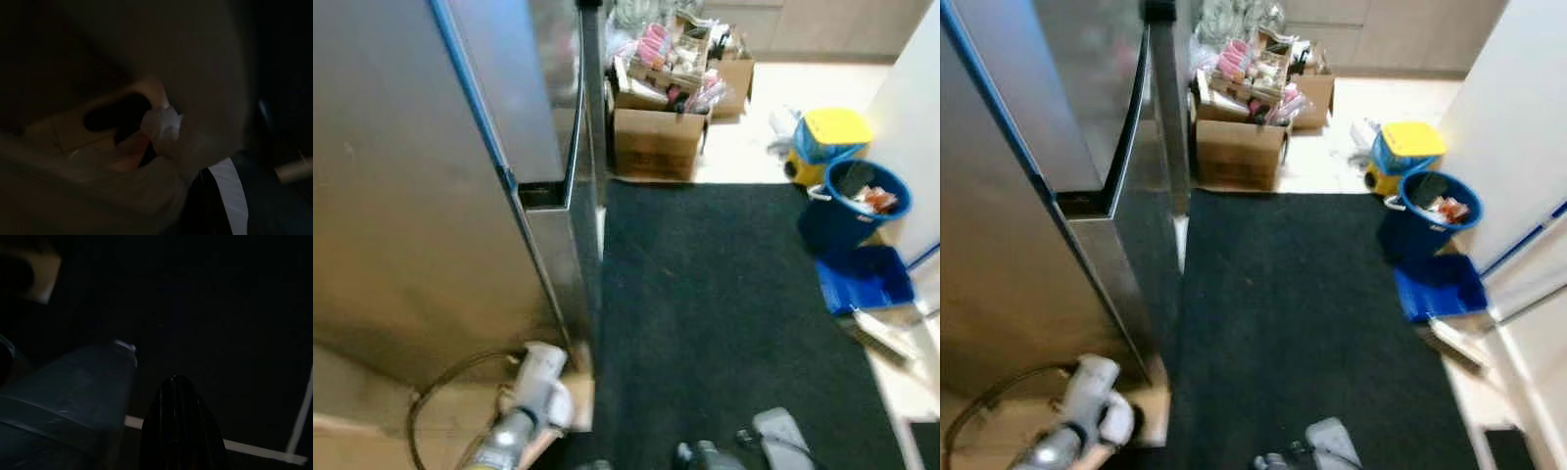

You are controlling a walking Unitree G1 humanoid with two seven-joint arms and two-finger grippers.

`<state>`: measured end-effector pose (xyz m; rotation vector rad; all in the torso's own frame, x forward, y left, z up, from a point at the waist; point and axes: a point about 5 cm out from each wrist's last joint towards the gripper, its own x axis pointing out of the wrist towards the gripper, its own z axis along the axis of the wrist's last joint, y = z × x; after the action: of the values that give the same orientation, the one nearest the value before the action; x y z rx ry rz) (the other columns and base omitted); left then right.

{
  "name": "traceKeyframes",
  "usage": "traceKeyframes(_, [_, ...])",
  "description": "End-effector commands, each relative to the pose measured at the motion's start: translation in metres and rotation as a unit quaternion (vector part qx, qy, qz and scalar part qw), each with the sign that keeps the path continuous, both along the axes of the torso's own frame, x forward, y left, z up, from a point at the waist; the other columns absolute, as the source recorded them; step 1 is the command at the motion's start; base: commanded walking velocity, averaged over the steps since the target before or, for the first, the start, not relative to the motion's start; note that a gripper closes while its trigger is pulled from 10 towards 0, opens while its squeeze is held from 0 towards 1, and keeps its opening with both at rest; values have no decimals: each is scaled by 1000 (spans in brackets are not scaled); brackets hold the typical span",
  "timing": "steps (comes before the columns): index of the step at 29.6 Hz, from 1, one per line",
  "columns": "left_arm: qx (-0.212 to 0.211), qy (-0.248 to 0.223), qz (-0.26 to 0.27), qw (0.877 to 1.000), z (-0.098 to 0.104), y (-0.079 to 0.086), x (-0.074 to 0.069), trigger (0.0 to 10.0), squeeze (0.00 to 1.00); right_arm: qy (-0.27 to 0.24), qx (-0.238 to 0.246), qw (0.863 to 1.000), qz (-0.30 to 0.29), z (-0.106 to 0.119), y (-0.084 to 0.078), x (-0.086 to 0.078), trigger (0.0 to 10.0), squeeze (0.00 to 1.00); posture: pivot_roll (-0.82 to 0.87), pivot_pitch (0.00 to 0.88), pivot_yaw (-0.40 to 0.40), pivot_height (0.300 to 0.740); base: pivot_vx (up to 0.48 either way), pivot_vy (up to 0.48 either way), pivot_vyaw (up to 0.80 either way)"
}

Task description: Restocking fridge

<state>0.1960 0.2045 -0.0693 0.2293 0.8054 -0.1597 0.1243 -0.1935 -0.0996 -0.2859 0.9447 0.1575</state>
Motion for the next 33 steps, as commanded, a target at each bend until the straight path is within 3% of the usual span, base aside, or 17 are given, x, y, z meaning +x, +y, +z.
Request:
traceKeyframes(1, [-4, -10, 0, 1000, 3, -2, 6, 10000, 0, 23, -7, 1000, -6, -4, -6, -14, 10000, 0, -71, 139, -18, 740, 0, 0, 0])
traceKeyframes(18, [5, -10, -12, 1000, 4, -4, 8, 10000, 0, 22, -8, 1000, -6, -3, -7, -11, 10000, 0, -73, 142, -19, 740, 0, 0, 0])
traceKeyframes(33, [15, -8, -17, 1000, 3, -5, 8, 10000, 0, 22, -7, 1000, -8, -3, -6, -11, 10000, 0, -75, 140, -15, 740, 0, -332, 0])
